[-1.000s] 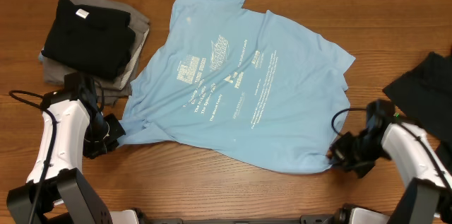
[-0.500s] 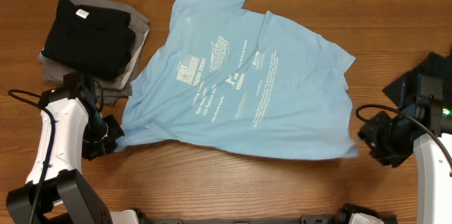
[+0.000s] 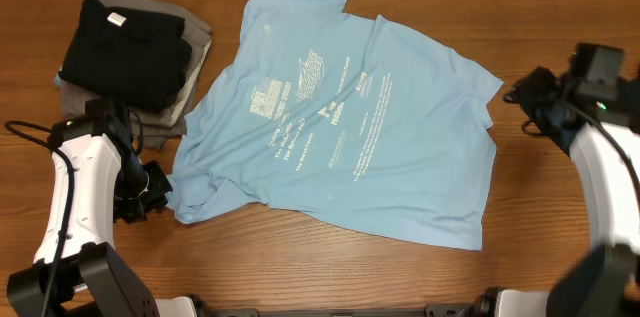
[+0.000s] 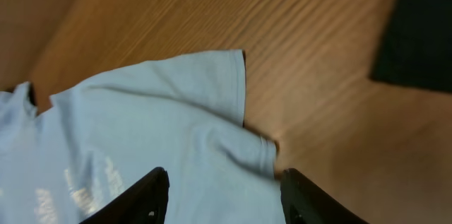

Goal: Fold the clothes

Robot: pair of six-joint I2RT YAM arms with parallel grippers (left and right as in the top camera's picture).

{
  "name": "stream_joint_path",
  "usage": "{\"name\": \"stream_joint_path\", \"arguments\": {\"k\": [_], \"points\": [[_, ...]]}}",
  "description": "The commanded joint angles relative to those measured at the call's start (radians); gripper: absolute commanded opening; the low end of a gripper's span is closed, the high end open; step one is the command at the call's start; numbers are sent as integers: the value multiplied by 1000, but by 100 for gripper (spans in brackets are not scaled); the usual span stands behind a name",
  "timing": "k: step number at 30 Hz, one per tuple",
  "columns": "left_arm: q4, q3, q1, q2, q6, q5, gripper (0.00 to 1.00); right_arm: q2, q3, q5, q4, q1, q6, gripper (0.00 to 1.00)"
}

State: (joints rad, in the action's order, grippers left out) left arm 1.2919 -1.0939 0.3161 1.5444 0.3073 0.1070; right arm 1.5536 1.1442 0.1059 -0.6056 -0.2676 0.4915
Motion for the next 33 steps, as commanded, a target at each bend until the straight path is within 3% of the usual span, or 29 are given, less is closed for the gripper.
{"name": "stream_joint_path", "arguments": {"k": [1,11,15,19,25,33], "points": [[-3,-42,-2,-23,-68,-75,29,158,6,28,100,-3,-84,55],[-9,-225,-6,-56,-253,-385,40,453,7,63,475,-7,-99,59],[-9,-278,-41,-78,-294,-422,44,515,8,100,549,-7,-87,59],[-11,-305,-85,-95,-293,-418,44,555,8,130,575,-7,-65,45],[-11,-312,-118,-95,-277,-414,42,538,63,137,531,-25,-73,4],[-10,-312,-121,-95,-270,-415,41,473,391,264,476,-106,-137,4]]}}
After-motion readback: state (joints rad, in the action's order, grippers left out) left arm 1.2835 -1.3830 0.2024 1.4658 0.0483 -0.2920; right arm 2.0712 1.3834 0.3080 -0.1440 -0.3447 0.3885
